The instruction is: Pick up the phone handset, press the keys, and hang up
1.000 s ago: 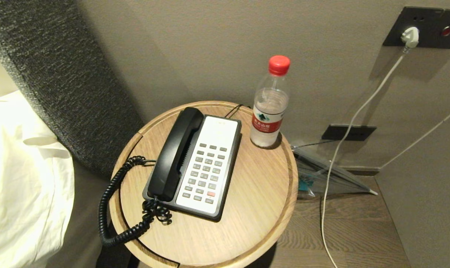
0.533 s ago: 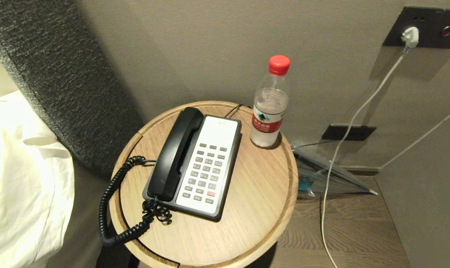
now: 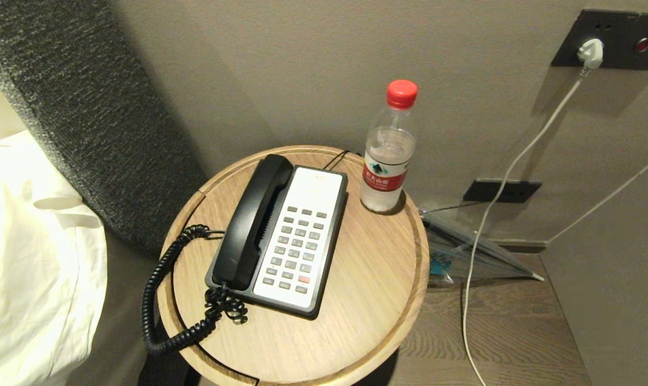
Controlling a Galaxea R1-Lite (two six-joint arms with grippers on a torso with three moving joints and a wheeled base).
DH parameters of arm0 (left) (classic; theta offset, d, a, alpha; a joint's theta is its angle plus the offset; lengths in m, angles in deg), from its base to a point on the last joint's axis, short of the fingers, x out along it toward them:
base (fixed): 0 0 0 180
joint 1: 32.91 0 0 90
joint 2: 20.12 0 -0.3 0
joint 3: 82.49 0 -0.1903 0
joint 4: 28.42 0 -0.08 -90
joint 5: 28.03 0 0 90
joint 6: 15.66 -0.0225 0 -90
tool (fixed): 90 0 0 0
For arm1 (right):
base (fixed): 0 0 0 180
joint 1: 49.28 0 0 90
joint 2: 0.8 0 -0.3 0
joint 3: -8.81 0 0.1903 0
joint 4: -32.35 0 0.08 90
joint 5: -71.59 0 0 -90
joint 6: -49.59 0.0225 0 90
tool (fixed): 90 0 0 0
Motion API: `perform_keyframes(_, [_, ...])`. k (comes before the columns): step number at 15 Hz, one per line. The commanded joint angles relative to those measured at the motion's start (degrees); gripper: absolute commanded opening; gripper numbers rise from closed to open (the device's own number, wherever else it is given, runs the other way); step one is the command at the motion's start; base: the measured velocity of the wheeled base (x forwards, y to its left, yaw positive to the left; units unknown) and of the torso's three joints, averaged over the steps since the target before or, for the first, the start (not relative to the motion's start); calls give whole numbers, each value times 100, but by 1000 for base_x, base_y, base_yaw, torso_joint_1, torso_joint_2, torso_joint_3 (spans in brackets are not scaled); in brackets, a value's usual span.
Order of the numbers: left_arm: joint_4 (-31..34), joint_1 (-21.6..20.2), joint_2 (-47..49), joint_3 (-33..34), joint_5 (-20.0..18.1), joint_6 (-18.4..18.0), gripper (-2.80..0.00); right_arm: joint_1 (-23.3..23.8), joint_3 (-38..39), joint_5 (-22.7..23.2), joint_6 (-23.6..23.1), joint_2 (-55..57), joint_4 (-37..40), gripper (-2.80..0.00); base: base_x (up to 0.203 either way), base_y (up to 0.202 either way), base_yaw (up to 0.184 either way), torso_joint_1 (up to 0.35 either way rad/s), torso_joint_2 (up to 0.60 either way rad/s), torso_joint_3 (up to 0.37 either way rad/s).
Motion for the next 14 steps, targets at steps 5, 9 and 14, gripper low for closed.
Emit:
perform_keyframes(5, [-5,-1,-2,2,13,109,-280,4,0,5,-4,13,-2,-280,0,0,0,0,0,0])
perform_keyframes(9, [0,6,0,2,95,333,-280,1,0,5,-4,13,-2,-280,0,0,0,1,2,58])
perform_keyframes(14, [0,3,-3,1,95,351,-280,-2,0,5,-4,13,-4,-280,0,0,0,4,1,194])
